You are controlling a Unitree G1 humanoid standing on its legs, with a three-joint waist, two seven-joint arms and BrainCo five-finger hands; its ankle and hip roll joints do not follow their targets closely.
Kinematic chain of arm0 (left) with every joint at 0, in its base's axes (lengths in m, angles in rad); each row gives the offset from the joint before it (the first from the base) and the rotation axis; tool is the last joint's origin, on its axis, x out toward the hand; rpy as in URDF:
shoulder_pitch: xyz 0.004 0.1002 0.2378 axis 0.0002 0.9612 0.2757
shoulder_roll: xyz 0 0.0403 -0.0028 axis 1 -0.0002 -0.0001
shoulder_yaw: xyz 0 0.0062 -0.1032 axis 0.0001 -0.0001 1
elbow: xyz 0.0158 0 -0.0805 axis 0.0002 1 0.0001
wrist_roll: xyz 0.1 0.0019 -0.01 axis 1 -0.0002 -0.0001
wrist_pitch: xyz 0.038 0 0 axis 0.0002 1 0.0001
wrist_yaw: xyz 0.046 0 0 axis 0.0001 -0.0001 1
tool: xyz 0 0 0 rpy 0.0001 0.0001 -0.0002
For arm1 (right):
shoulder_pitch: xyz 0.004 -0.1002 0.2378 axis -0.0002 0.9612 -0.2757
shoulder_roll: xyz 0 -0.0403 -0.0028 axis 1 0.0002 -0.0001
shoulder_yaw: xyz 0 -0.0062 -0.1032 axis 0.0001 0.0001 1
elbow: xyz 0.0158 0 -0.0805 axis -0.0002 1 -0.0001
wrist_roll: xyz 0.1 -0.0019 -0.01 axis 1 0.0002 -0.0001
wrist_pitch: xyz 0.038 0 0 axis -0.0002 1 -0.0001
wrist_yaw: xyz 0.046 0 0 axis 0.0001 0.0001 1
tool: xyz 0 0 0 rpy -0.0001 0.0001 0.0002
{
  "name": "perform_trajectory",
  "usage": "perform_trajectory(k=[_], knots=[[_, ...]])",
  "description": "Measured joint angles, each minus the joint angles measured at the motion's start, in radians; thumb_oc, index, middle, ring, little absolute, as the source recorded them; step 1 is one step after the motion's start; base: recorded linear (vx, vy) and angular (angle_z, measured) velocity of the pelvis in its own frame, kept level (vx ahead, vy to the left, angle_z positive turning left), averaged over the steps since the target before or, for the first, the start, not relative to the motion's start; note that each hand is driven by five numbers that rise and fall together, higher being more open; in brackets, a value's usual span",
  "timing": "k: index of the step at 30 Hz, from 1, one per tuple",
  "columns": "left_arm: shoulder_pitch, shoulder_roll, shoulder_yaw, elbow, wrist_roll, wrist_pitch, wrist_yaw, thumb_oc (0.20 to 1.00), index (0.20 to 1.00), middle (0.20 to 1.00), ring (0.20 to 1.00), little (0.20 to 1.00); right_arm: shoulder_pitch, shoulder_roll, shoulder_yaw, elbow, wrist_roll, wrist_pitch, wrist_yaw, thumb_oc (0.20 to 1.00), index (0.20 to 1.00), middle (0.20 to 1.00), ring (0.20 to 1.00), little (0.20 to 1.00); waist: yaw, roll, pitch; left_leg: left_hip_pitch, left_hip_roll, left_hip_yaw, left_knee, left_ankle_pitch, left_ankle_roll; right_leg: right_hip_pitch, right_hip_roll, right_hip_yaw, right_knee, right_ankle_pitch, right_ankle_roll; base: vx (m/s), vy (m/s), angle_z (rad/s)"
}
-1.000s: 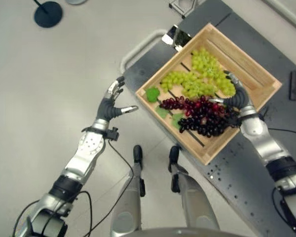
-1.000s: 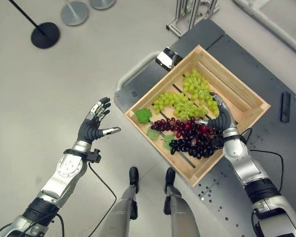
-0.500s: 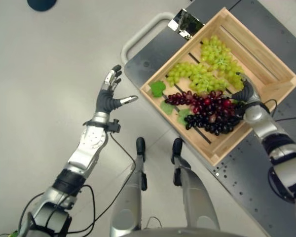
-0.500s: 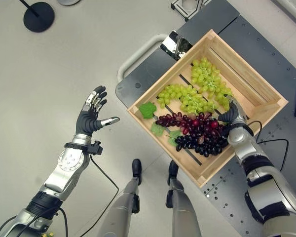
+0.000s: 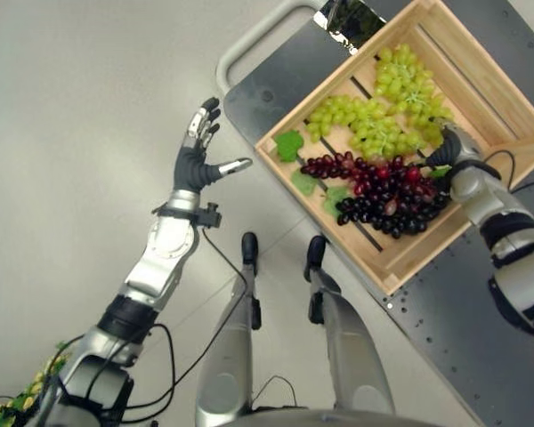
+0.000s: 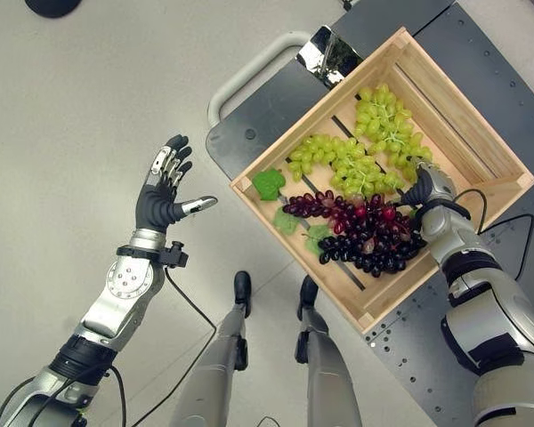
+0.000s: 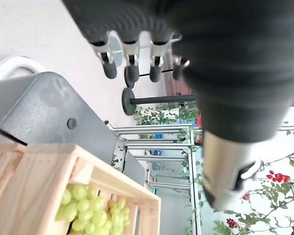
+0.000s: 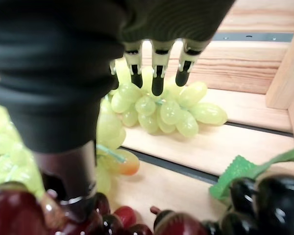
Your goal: Pick up the fruits from the basket on one side to the basket on the other side
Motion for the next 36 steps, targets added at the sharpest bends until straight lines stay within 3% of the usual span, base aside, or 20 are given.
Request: perform_trajectory(k=[6, 7, 14, 26, 36], knots=[[0.016, -0.017, 0.041, -0.002, 0.002, 0.017, 0.026, 1.0, 1.0, 1.0, 1.0, 1.0, 0.183, -0.015, -0.111, -0.335, 0.002, 0.045, 0.004, 1.0, 1.0, 1.0, 1.0, 1.0, -0.026, -0.006, 0.003, -0.005, 0.001, -0.001, -0.001, 0.0, 0.0, -0.002, 0.002, -0.003, -0.005, 0.0, 0.0, 0.01, -0.001, 0.0], [0.021, -0.017, 0.049, -0.002, 0.002, 0.024, 0.034, 1.0, 1.0, 1.0, 1.0, 1.0, 0.246, -0.007, -0.144, -0.434, 0.002, 0.045, 0.01, 1.0, 1.0, 1.0, 1.0, 1.0, -0.029, -0.007, 0.004, -0.007, 0.002, -0.001, -0.002, 0.0, 0.0, -0.003, 0.002, -0.003, -0.007, 0.0, 0.0, 0.0, 0.0, 0.0], [0.038, -0.013, 0.058, -0.008, 0.002, 0.032, 0.046, 1.0, 1.0, 1.0, 1.0, 1.0, 0.507, 0.06, -0.317, -0.652, 0.002, 0.017, -0.007, 1.0, 1.0, 1.0, 1.0, 1.0, -0.057, -0.025, 0.013, -0.002, 0.001, 0.0, -0.005, 0.0, 0.0, 0.003, 0.002, -0.003, -0.012, 0.0, 0.0, 0.01, 0.001, 0.0], [0.058, 0.043, 0.058, -0.043, 0.002, 0.029, 0.044, 1.0, 1.0, 1.0, 1.0, 1.0, 0.637, 0.097, -0.317, -0.627, -0.002, 0.001, 0.041, 1.0, 1.0, 1.0, 1.0, 1.0, -0.054, -0.034, 0.011, 0.107, 0.0, 0.004, -0.021, -0.001, 0.0, 0.113, 0.003, 0.0, -0.038, 0.002, 0.013, 0.03, 0.006, -0.01], [0.065, 0.041, 0.055, -0.047, 0.001, 0.029, 0.045, 1.0, 1.0, 1.0, 1.0, 1.0, 0.479, 0.111, -0.213, -0.44, -0.013, 0.004, 0.037, 1.0, 1.0, 1.0, 1.0, 1.0, -0.051, -0.033, 0.009, 0.094, 0.001, 0.002, -0.021, -0.001, 0.0, 0.107, 0.004, -0.005, -0.047, 0.009, 0.008, 0.0, 0.0, 0.0]])
